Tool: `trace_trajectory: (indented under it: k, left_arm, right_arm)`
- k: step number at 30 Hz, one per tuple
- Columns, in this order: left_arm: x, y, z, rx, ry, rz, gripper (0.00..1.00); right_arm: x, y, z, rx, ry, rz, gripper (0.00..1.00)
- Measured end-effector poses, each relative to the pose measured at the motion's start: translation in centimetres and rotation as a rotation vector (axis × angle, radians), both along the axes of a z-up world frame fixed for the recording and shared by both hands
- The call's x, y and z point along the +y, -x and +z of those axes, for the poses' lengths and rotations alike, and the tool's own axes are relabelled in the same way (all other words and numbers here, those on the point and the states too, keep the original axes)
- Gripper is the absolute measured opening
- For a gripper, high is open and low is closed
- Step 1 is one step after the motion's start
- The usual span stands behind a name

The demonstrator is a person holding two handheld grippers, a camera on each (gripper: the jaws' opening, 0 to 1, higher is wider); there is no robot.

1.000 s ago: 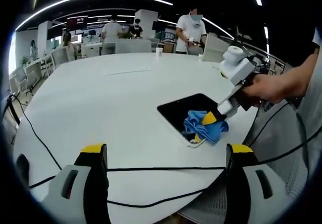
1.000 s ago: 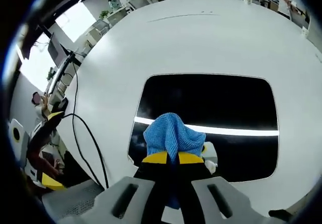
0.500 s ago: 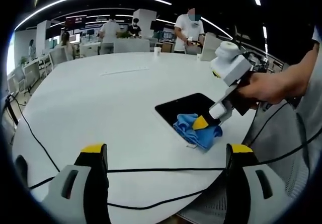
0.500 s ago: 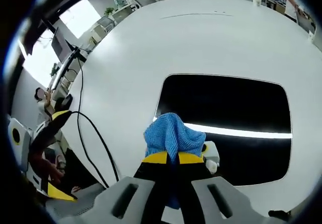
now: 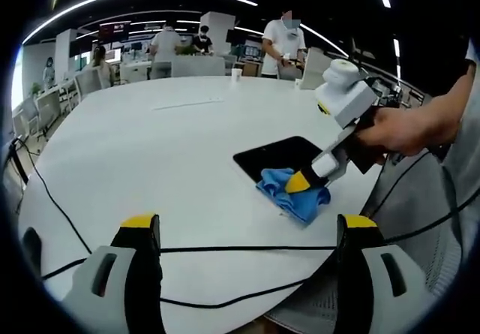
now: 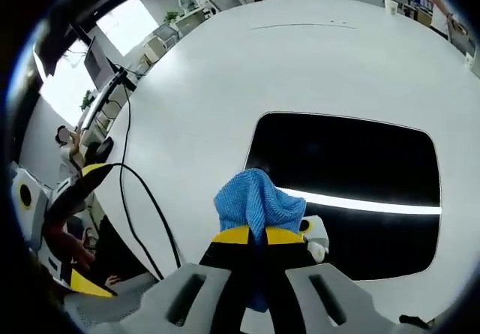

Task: Wipe the mirror surface with the cleaning cloth until all visible marks leave the cleaned area.

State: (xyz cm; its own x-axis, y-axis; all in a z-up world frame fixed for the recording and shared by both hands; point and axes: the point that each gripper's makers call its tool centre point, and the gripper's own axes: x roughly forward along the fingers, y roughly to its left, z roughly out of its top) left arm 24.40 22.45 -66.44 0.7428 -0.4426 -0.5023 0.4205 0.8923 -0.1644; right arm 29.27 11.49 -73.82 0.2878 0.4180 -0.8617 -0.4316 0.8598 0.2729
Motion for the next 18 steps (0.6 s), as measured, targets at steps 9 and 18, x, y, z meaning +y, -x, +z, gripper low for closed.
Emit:
trace_trajectory:
  k: [9,18]
  left_arm:
    - [0.1,0.0,0.0,-0.001,0.000,0.003,0.97]
    - [-0.2,0.0,0.0,0.002,0.012,0.003,0.98]
  right_arm:
    - [-0.1,0.0,0.1,-0.001,-0.001,0.014,0.00]
    - [-0.3,-1.1,0.1,-0.011,0.007,-0.010,0.00]
